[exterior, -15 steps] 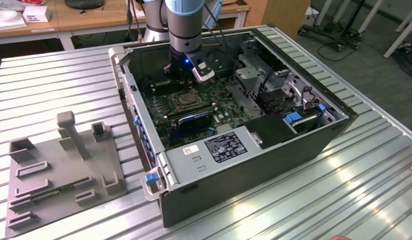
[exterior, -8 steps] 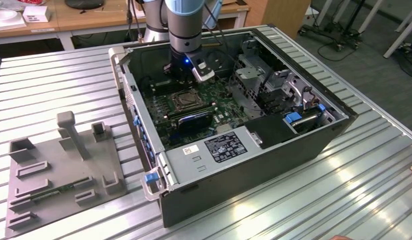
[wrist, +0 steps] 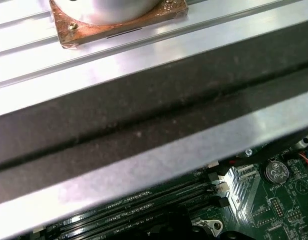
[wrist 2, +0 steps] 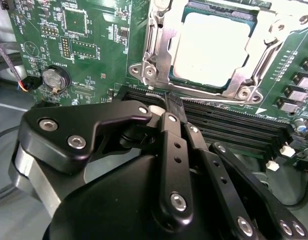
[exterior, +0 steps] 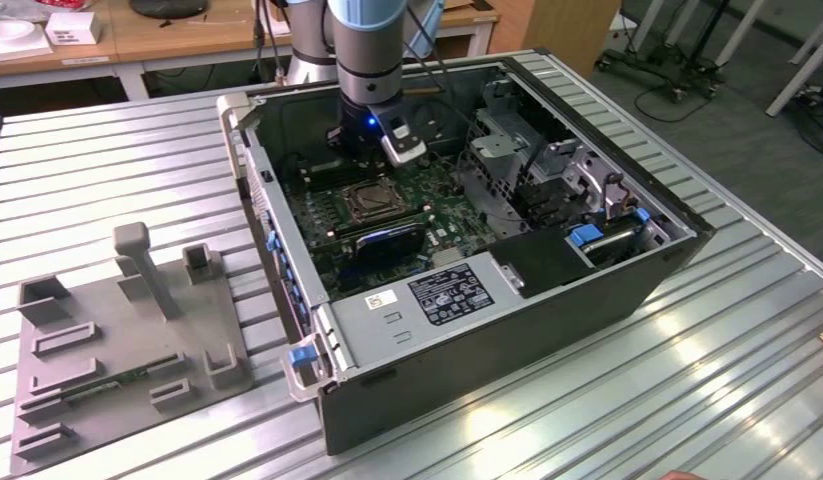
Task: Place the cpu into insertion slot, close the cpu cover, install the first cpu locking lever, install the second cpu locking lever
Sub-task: 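Install the first cpu locking lever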
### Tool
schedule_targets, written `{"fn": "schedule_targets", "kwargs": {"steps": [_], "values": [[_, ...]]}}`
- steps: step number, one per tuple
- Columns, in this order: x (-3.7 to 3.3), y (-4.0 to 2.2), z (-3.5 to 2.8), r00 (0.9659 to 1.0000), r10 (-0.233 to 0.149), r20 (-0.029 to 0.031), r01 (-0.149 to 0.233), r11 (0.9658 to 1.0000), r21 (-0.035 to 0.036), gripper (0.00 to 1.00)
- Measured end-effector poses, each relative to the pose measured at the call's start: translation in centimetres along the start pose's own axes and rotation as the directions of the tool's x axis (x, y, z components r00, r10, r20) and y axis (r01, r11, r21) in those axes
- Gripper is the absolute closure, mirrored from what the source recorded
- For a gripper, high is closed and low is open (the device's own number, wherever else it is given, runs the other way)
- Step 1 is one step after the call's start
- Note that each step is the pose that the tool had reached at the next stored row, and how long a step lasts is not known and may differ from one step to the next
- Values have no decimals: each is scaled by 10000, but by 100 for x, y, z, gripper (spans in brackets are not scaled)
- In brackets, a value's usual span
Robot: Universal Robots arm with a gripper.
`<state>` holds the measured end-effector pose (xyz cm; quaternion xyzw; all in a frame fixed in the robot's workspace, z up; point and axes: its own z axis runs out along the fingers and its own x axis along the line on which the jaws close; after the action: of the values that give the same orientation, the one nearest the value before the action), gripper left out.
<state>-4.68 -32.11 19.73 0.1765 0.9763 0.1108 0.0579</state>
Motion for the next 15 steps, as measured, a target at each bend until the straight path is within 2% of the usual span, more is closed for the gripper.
{"fn": "schedule_targets", "kwargs": {"steps": [6, 15], "values": [[8, 20, 4, 9999, 165, 42, -165, 9999, 12, 90], [12, 28, 13, 9968, 766, 205, -768, 9970, 75, 90]]}}
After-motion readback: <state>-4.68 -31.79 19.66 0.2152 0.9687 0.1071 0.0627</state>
